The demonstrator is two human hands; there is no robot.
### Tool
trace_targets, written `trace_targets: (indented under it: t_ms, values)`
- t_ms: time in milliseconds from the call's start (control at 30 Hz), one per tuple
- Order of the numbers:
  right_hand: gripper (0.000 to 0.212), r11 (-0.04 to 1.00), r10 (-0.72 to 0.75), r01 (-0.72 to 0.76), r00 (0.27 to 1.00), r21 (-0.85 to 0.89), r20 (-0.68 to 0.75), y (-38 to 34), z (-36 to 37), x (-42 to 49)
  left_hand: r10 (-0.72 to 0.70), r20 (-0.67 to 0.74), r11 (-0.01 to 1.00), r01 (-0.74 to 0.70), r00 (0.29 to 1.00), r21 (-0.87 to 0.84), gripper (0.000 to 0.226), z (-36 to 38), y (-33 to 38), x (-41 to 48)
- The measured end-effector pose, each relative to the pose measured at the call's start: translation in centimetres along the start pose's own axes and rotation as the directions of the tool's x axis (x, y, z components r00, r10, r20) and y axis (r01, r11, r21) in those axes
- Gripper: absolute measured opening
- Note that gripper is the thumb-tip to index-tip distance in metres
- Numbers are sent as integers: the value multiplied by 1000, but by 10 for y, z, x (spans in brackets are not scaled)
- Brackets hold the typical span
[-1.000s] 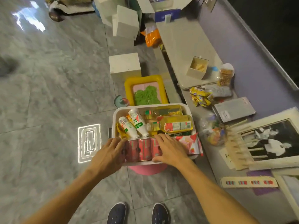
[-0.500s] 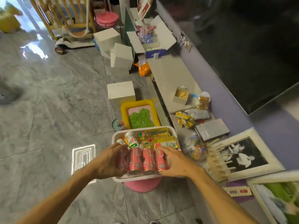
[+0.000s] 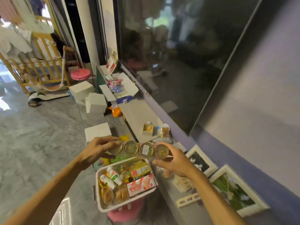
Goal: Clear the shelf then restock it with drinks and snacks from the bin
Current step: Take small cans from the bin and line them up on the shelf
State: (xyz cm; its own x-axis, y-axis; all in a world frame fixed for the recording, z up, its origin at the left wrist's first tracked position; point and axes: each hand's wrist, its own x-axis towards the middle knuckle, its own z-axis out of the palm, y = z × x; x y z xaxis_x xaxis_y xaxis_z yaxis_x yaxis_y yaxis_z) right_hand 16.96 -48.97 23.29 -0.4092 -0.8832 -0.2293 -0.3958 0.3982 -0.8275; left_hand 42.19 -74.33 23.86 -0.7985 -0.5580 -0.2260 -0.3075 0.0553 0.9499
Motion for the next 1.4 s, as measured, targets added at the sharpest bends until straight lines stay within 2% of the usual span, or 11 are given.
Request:
trace_targets:
  t_ms: [100,133,267,367,467,667,767,867,1033,1233,1400]
  values:
    - [69,994,-33,16,987,-107,-156,-30,-8,-46,26,46,999,-25,999,-36,69,7,27,-13]
    - [65,993,-31,7,979,-120,-202,-37,-10,-62,41,72,999,-40,997,-21,73,11,36,-16]
    - [54,990,26,-78,920,-116,-391,-49,-17,-127,145,249,984,-165,958,60,49,38,70,-33]
    - [55,986,71,-138,848,-90,-525,-50,-22,-181,248,388,944,-311,888,110,63,66,94,-45]
    - [57,978,115,-200,774,-67,-622,-47,-26,-245,357,482,865,-477,801,152,55,109,119,-57]
    - [56,932,224,-362,581,-2,-783,-30,-29,-404,428,647,749,-648,631,136,58,229,151,-96]
    - [57,915,257,-401,490,46,-833,-17,-25,-489,477,674,722,-689,564,65,59,300,160,-132]
    - [59,890,313,-441,404,116,-860,4,-21,-573,468,737,695,-718,487,32,65,376,161,-173]
    - [57,849,385,-491,324,194,-864,41,-15,-709,464,784,697,-716,413,-36,67,496,152,-260]
    - [61,826,423,-514,295,231,-857,85,-22,-831,446,811,740,-666,378,-97,64,613,140,-340]
    - [65,807,454,-530,274,261,-848,137,-46,-877,434,807,746,-662,401,-72,59,685,137,-370]
